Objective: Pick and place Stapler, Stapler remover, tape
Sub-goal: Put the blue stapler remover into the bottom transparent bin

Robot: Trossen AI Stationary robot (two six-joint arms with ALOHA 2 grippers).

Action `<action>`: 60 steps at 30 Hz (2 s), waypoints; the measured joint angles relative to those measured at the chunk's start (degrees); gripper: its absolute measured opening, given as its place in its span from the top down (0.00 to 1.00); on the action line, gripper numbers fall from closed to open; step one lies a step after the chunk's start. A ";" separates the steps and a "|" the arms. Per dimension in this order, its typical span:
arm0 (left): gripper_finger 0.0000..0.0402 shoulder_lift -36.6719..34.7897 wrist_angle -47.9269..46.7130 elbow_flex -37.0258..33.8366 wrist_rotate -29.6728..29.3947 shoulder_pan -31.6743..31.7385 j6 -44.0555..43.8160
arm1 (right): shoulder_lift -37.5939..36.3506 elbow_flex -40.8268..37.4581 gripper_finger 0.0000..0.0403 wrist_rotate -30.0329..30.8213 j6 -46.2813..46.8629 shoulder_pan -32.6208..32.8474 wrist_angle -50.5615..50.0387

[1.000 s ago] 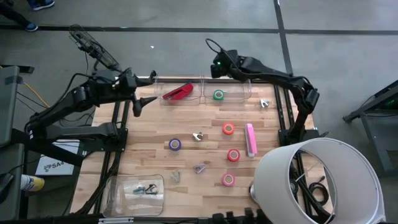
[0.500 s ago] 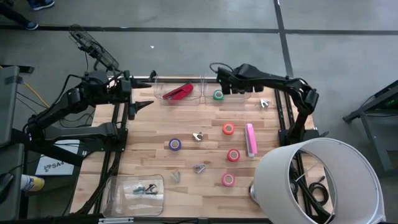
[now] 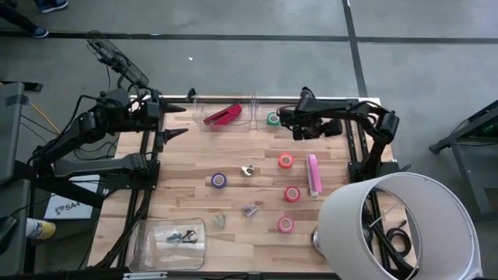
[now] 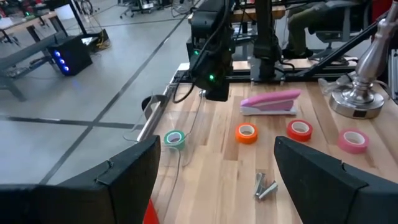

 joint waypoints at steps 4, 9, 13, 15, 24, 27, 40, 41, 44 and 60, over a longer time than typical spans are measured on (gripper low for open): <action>0.23 -0.27 -0.23 0.00 0.01 0.00 -0.96 | -0.02 -2.93 0.41 0.13 -0.26 -0.01 0.10; 0.23 -0.52 -0.49 0.00 0.07 0.00 -1.86 | -0.07 -5.34 0.35 2.08 -3.07 -0.45 0.57; 0.23 -0.52 -0.58 0.00 0.07 0.00 -2.69 | -0.07 -7.03 0.33 2.12 -6.09 -1.39 3.04; 0.23 -0.51 -0.85 0.00 0.08 0.00 -2.92 | -0.07 -7.94 0.33 2.02 -6.70 -1.83 4.73; 0.23 -0.59 -0.86 0.00 0.10 0.00 -5.47 | -0.97 -10.63 0.33 1.98 -8.80 -3.24 8.30; 0.23 -0.60 -0.86 0.00 0.09 0.00 -5.53 | -4.25 -12.29 0.33 1.77 -8.77 -3.81 9.66; 0.23 -0.59 -0.84 0.00 0.01 0.00 -6.57 | -15.54 -19.12 0.33 2.66 -5.11 -11.71 17.70; 0.23 -0.59 -0.84 0.00 0.02 0.00 -6.57 | -15.64 -19.52 0.33 2.69 -5.18 -12.24 18.72; 0.23 -0.59 -0.84 0.00 0.04 0.00 -6.59 | -15.65 -20.34 0.33 2.60 -6.66 -13.93 21.15; 0.23 -0.59 -0.84 0.00 0.08 0.00 -7.40 | -19.84 -21.42 0.34 2.98 -7.66 -14.73 24.02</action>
